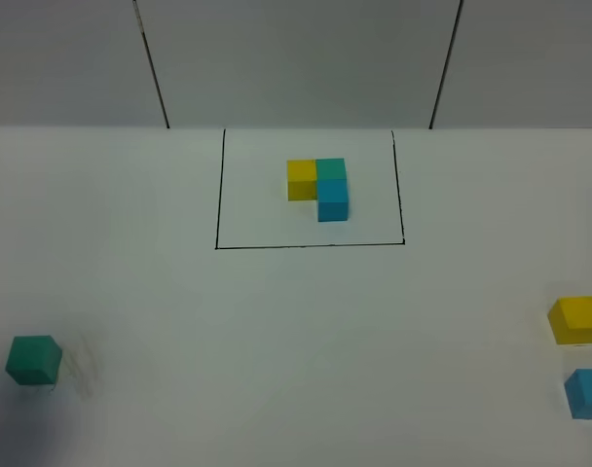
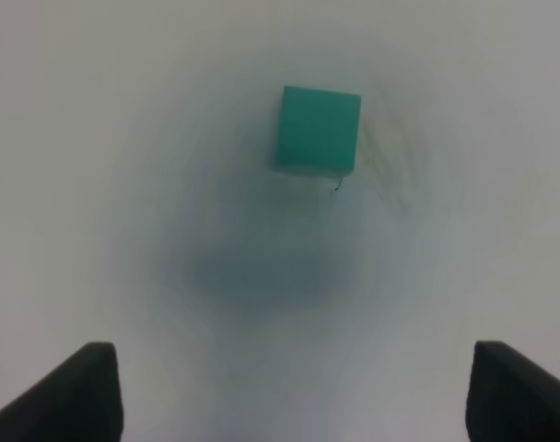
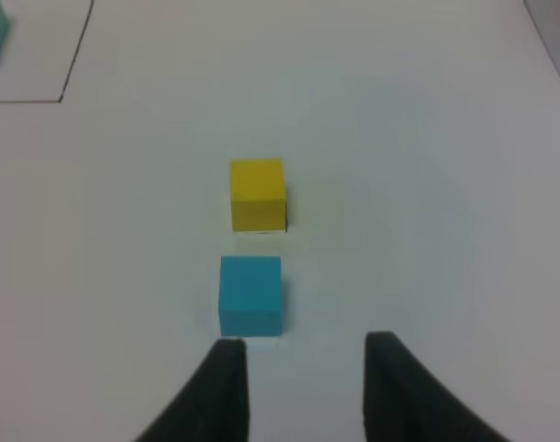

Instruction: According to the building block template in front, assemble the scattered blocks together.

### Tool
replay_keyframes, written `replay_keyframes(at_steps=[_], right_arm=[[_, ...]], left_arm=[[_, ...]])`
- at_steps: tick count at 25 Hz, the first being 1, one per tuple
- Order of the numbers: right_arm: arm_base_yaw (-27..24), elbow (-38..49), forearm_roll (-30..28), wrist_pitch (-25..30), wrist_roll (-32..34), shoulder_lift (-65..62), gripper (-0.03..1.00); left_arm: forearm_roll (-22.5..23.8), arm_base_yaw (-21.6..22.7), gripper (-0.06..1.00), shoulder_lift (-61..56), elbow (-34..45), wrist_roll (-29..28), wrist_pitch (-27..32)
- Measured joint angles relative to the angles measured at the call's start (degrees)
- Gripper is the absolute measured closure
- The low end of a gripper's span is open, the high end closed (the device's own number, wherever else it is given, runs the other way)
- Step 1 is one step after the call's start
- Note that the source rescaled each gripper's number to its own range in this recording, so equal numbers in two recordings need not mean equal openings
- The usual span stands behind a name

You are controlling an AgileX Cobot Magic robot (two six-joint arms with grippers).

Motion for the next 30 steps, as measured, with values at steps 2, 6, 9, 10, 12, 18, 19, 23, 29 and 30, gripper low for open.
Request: replay_keyframes(at_steps=[2,6,9,10,12,18,19,23,29,30], right_arm=[[0.0,0.0,0.0,0.0,0.0,0.0,0.97],[0.0,0.0,0.0,0.0,0.0,0.0,0.97],[0.0,0.0,0.0,0.0,-0.04,0.0,0.97],[0.0,0.0,0.0,0.0,-0.04,0.0,0.97],[0.0,0.0,0.0,0.0,-0.04,0.0,0.97],[0.0,0.0,0.0,0.0,-0.04,0.0,0.97],[0.0,0.0,0.0,0.0,-0.04,0.0,0.97],[0.0,0.0,0.0,0.0,-0.04,0.0,0.97],[0.0,0.0,0.0,0.0,-0.04,0.0,0.97],[0.0,0.0,0.0,0.0,-0.04,0.0,0.97]], left_arm=[[-0.69,0.0,0.18,3.62,0.0,0.7,-0.79],[-2.95,0.0,0.18,10.29,0.0,3.51,-3.39],[-3.54,0.0,0.18,14.01,-0.04,4.05,-6.07],[-3.43,0.0,0.18,15.12,-0.04,4.05,-6.77],[-2.86,0.0,0.18,17.03,-0.04,3.79,-8.27],[-1.96,0.0,0.18,23.11,-0.04,3.28,-12.82],[-1.9,0.0,0.18,24.1,-0.04,3.22,-13.84],[-1.83,0.0,0.18,28.35,-0.04,3.1,-17.11],[-1.83,0.0,0.18,34.64,-0.04,3.16,-20.95],[-1.83,0.0,0.18,35.63,-0.04,3.31,-21.63]])
